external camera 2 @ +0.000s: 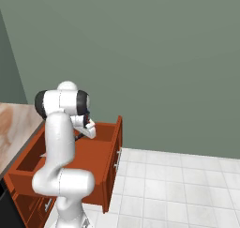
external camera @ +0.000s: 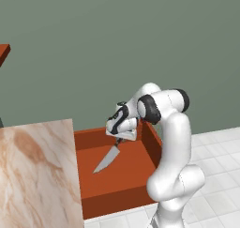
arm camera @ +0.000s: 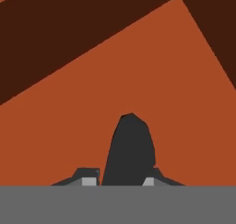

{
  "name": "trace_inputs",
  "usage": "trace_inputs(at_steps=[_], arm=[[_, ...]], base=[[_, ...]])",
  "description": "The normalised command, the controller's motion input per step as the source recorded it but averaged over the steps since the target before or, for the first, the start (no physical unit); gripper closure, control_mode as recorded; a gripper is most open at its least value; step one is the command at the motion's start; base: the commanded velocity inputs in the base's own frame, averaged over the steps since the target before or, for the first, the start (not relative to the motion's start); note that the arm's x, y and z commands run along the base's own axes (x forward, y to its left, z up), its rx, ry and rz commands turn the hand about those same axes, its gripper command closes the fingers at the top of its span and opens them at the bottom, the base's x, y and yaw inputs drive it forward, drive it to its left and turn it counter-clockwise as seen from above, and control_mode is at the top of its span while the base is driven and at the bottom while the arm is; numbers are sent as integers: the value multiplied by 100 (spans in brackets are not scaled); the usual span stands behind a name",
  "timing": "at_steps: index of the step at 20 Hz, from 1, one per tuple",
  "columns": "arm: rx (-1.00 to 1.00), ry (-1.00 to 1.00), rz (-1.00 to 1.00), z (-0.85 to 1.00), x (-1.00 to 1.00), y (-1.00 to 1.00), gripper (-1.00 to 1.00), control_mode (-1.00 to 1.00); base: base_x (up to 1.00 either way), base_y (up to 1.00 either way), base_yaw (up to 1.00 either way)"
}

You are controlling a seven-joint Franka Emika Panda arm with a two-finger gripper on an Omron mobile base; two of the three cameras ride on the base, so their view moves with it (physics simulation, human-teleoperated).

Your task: Pick up the knife from the drawer and place it on the cutting board. Then place the meat from the plate to the cutting board.

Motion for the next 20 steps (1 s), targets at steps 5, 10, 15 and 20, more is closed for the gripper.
trace_inputs(at_steps=[5, 10, 15, 20], arm=[[0, 0, -25, 86, -24, -12, 100, -100], [0, 1, -26, 81, -22, -28, 100, -100], [0, 5, -21, 71, -23, -41, 100, -100], [1, 8, -23, 63, -32, -46, 100, -100]], base=[[0, 0, 0], [0, 0, 0], [0, 0, 0], [0, 0, 0]])
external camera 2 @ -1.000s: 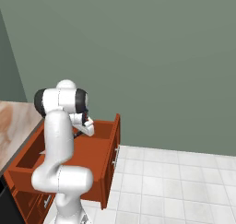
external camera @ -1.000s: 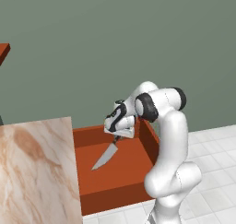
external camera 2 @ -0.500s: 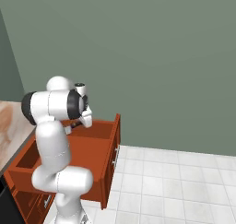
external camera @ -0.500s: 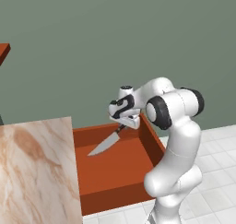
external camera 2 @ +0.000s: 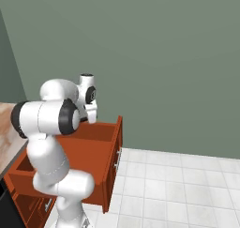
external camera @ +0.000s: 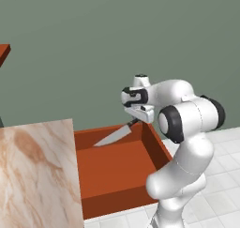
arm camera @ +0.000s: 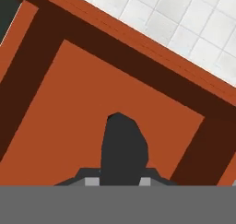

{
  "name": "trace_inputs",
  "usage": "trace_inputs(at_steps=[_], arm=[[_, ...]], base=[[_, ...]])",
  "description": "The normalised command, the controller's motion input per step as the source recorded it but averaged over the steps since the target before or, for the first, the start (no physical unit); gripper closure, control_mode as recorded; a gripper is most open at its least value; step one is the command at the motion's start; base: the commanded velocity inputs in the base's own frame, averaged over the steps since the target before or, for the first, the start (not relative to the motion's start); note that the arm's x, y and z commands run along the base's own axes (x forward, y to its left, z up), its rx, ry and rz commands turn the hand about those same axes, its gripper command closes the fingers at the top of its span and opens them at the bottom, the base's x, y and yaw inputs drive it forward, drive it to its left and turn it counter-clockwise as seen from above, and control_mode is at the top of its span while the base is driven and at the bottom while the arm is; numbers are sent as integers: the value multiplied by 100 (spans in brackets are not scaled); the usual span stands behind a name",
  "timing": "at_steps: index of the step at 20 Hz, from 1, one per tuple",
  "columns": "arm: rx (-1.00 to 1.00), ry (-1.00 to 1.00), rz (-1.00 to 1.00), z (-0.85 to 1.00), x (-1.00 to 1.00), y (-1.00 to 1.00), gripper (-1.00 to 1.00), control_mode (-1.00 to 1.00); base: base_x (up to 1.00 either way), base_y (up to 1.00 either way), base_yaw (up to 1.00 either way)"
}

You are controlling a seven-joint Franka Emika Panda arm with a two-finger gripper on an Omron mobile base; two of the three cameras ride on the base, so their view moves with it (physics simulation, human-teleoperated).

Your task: Pick up the knife from the drawer and place it on the cutting board. Then place the meat from the plate to the cutting board.

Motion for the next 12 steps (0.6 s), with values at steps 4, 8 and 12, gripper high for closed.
trace_inputs(at_steps=[4, 8, 12], arm=[[0, 3, -26, 46, -40, -34, 100, -100], [0, 1, -26, 34, -47, -23, 100, -100], [0, 6, -27, 36, -50, -20, 100, -100]], base=[[0, 0, 0], [0, 0, 0], [0, 0, 0]])
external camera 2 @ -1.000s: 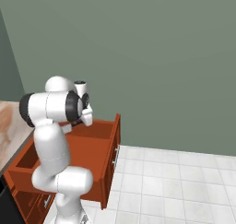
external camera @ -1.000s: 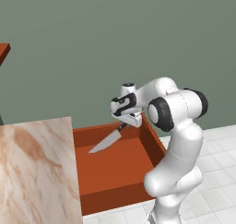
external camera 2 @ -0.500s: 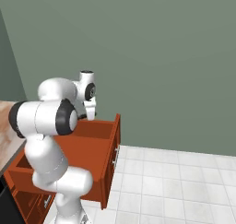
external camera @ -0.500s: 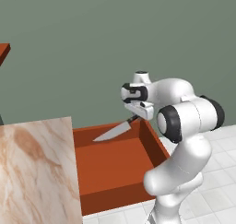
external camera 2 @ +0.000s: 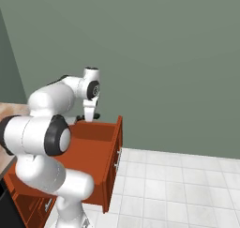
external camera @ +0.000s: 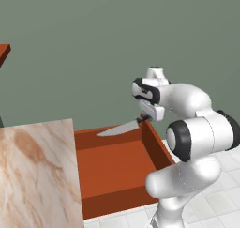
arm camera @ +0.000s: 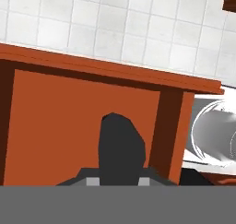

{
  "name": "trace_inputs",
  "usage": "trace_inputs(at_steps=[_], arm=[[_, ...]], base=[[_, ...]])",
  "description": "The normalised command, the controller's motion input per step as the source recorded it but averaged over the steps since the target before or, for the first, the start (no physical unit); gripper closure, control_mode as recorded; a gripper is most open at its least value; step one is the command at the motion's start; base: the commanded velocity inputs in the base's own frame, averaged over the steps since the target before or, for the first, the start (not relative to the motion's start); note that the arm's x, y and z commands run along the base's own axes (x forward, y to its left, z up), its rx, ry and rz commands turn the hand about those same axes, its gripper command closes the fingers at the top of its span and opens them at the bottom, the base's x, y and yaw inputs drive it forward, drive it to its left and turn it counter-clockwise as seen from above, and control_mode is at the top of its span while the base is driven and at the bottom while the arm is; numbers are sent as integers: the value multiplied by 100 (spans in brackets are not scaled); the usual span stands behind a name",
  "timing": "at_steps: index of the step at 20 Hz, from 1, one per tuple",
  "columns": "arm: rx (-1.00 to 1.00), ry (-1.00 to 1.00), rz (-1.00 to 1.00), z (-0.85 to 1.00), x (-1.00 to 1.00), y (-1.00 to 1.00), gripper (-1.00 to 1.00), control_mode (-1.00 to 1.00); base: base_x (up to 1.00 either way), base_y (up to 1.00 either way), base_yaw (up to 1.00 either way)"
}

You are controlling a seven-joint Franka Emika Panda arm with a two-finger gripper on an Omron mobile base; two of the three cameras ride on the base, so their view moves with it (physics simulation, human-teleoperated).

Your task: Pick up the knife from the drawer and place it on the cutting board. Then place the meat from the plate to the cutting board.

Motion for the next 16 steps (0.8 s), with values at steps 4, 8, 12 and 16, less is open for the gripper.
trace_inputs(at_steps=[4, 8, 12, 16], arm=[[0, 8, -20, 22, -71, -43, 100, -100], [0, 2, -14, 4, -65, -47, 100, -100], [0, 0, -10, 0, -55, -40, 100, -100], [0, 0, -13, 9, -24, -12, 100, -100]], base=[[0, 0, 0], [0, 0, 0], [0, 0, 0], [0, 0, 0]])
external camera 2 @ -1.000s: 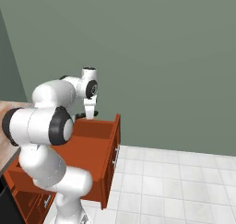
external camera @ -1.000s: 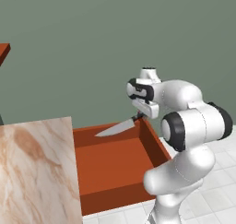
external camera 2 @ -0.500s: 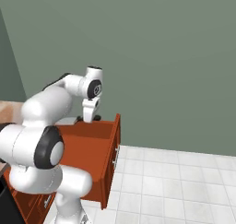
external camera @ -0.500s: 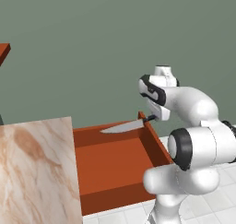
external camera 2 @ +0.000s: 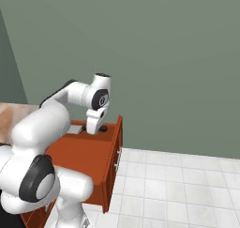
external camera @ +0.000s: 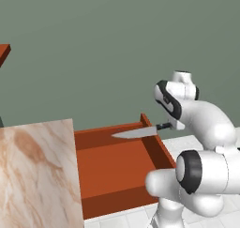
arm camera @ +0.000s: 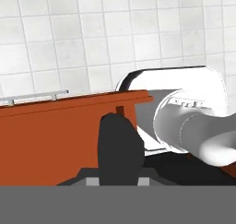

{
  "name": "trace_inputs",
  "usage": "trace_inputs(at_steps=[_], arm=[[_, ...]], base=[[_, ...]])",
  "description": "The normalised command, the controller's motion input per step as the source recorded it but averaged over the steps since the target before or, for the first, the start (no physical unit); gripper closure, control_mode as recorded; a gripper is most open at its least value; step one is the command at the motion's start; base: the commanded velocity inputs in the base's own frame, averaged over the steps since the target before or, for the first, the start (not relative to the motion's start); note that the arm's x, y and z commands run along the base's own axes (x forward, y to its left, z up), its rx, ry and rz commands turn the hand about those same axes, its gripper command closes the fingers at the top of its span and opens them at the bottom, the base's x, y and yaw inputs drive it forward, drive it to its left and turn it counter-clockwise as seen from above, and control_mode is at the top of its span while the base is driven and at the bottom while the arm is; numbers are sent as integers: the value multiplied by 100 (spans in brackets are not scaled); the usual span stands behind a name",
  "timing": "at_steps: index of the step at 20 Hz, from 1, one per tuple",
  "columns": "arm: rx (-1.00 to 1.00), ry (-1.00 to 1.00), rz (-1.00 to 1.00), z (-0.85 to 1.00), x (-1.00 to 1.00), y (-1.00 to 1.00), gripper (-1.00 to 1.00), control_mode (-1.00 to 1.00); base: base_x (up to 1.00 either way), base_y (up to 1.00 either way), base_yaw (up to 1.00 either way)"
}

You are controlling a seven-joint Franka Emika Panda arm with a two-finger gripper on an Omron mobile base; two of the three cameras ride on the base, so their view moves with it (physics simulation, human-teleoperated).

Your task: Pick up the knife from the drawer and place it on the cutting board. Then place the meat from the plate to the cutting board.

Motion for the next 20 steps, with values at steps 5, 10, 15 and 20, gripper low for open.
trace_inputs(at_steps=[5, 10, 15, 20], arm=[[0, 0, -5, 1, -8, -5, 100, 100], [0, 0, 0, 0, 0, 0, 100, 100], [0, 0, 0, 0, 0, 0, 100, 100], [0, 0, 0, 0, 0, 0, 100, 100]], base=[[-12, -9, 0], [-60, -64, 11], [-49, -48, 55], [-9, -13, 92]])
